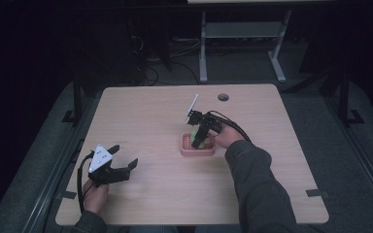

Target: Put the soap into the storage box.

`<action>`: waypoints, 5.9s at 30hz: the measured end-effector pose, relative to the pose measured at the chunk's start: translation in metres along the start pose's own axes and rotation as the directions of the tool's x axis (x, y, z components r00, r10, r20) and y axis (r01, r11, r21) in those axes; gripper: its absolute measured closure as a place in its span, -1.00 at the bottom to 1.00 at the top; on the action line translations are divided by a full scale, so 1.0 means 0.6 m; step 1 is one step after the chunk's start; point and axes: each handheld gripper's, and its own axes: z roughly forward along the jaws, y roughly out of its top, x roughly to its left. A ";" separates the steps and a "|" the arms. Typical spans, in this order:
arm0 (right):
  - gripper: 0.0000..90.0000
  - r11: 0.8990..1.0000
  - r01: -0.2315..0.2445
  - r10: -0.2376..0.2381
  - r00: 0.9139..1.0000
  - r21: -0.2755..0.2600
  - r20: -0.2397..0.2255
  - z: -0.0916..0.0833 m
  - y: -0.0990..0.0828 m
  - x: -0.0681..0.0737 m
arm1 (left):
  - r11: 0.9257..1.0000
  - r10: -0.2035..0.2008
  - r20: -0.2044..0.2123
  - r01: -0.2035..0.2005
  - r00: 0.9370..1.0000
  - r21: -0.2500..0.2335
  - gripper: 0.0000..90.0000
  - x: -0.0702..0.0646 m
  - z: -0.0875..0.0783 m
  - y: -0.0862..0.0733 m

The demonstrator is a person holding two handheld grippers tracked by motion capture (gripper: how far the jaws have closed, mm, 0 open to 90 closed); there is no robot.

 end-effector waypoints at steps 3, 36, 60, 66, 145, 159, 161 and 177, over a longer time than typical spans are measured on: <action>-0.43 1.000 0.000 0.000 1.000 0.010 -0.001 0.005 0.003 0.000 | 1.000 -0.003 0.000 0.003 1.000 -0.001 -0.69 0.000 0.000 0.000; -0.43 1.000 -0.005 0.004 1.000 0.029 0.016 0.016 0.011 0.000 | 1.000 -0.002 -0.001 0.002 1.000 0.000 -0.69 0.000 -0.002 0.000; -0.44 0.999 -0.005 0.003 1.000 0.049 0.030 0.017 0.011 0.005 | 1.000 -0.004 -0.001 0.004 1.000 -0.005 -0.69 -0.001 -0.001 0.001; -0.44 0.998 -0.003 0.001 0.999 0.056 0.041 0.017 0.010 0.005 | 1.000 -0.005 -0.001 0.005 1.000 -0.005 -0.69 -0.001 -0.001 0.001; -0.48 0.991 -0.105 0.107 0.994 -0.082 0.020 -0.055 -0.100 0.007 | 1.000 0.007 0.001 -0.007 1.000 0.009 -0.69 -0.001 -0.004 -0.001; -0.48 0.987 -0.130 0.132 0.991 -0.093 0.017 -0.059 -0.141 0.013 | 1.000 0.011 0.001 -0.011 1.000 0.011 -0.69 -0.002 -0.004 -0.001; -0.48 0.987 -0.129 0.131 0.991 -0.096 0.018 -0.059 -0.149 0.015 | 1.000 0.010 0.001 -0.010 1.000 0.012 -0.69 -0.002 -0.004 -0.001; -0.48 0.982 -0.149 0.150 0.989 -0.115 0.001 -0.066 -0.186 0.029 | 1.000 0.012 0.003 -0.012 1.000 0.014 -0.69 -0.002 -0.003 -0.002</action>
